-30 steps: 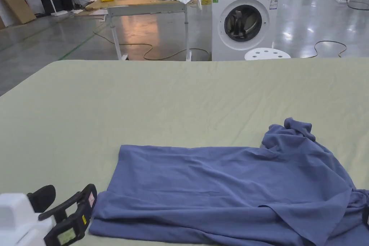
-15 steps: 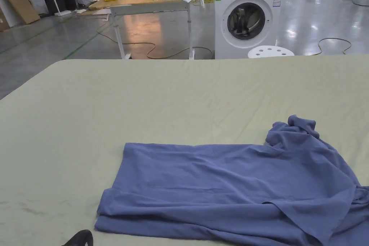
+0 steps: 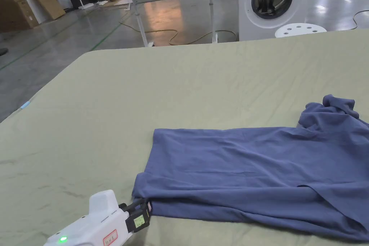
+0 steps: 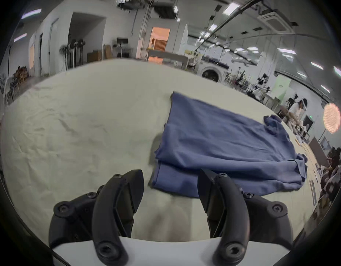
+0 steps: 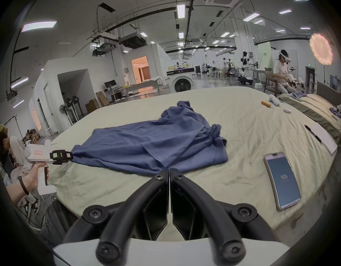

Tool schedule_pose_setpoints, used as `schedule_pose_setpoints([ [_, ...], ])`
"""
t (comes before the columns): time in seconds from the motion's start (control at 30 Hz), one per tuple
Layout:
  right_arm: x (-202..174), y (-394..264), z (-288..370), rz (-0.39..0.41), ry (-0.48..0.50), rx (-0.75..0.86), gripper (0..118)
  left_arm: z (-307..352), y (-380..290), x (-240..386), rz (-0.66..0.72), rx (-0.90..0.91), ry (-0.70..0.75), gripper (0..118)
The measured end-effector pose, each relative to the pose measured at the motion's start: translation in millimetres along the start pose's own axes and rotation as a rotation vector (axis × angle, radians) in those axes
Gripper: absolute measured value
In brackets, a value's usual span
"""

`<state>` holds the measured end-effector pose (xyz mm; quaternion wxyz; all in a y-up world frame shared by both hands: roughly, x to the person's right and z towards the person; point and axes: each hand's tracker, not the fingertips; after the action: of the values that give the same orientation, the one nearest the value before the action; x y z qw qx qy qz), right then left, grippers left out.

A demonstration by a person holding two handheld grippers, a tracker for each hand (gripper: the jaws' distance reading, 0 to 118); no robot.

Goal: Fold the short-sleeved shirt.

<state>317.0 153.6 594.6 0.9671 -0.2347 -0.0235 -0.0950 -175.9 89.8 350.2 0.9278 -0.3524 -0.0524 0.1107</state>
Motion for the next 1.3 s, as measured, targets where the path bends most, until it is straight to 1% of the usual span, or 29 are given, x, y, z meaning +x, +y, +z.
schedule_pose_setpoints([
  [0.07,8,-3,1,-0.033,-0.016,-0.01,0,-4,3,2,-0.03,-0.006,0.008,57],
  [0.1,11,-4,1,-0.051,-0.029,-0.018,0,-6,5,3,-0.043,-0.036,0.019,50],
  [0.17,18,-6,-2,-0.077,-0.044,-0.025,0,-5,7,9,-0.108,-0.027,0.039,19],
  [0.2,21,-6,-2,-0.086,-0.047,-0.028,0,-8,8,11,-0.143,-0.046,0.05,12],
  [0.27,26,-4,-6,-0.1,-0.056,-0.034,0,-16,9,16,-0.141,-0.088,0.034,5],
  [0.37,31,5,-16,-0.102,-0.065,-0.037,0,-22,12,22,-0.143,-0.113,0.05,4],
  [0.43,36,15,-30,-0.104,-0.075,-0.042,0,-23,9,25,-0.21,-0.134,0.066,4],
  [0.47,39,21,-41,-0.114,-0.082,-0.052,4,-24,8,26,-0.236,-0.141,0.07,4],
  [0.5,46,27,-55,-0.139,-0.093,-0.095,16,-25,9,28,-0.246,-0.145,0.072,4],
  [0.53,53,32,-71,-0.162,-0.106,-0.132,48,-26,10,26,-0.242,-0.15,0.072,4],
  [0.57,60,35,-85,-0.188,-0.116,-0.144,68,-26,12,26,-0.24,-0.157,0.072,4],
  [0.6,67,38,-100,-0.22,-0.127,-0.151,72,-27,14,25,-0.232,-0.165,0.07,4],
  [0.63,74,41,-115,-0.25,-0.146,-0.169,71,-27,16,24,-0.224,-0.17,0.068,4],
  [0.7,85,44,-144,-0.281,-0.18,-0.227,71,-24,16,25,-0.217,-0.179,0.061,4],
  [0.73,85,44,-154,-0.28,-0.205,-0.262,68,-24,15,25,-0.215,-0.181,0.058,4],
  [0.77,86,41,-164,-0.266,-0.202,-0.292,52,-24,16,25,-0.212,-0.181,0.055,4],
  [0.8,86,37,-172,-0.228,-0.193,-0.327,20,-20,15,27,-0.21,-0.182,0.054,4],
  [0.83,82,33,-178,-0.178,-0.228,-0.364,6,-20,15,27,-0.208,-0.181,0.053,4],
  [0.9,73,33,-174,-0.106,-0.229,-0.326,6,-19,14,28,-0.206,-0.181,0.052,4],
  [1.03,75,43,-155,-0.137,-0.221,-0.304,5,-4,24,28,-0.205,-0.189,0.03,0],
  [1.07,74,46,-148,-0.135,-0.225,-0.296,5,-1,25,18,-0.192,-0.168,0.016,0],
  [1.13,68,51,-124,-0.106,-0.233,-0.239,5,23,25,16,-0.19,-0.11,-0.011,0],
  [1.2,65,51,-105,-0.106,-0.227,-0.227,5,44,21,13,-0.199,-0.101,-0.028,0],
  [1.3,54,46,-74,-0.1,-0.222,-0.217,5,76,12,8,-0.15,-0.086,-0.069,0],
])
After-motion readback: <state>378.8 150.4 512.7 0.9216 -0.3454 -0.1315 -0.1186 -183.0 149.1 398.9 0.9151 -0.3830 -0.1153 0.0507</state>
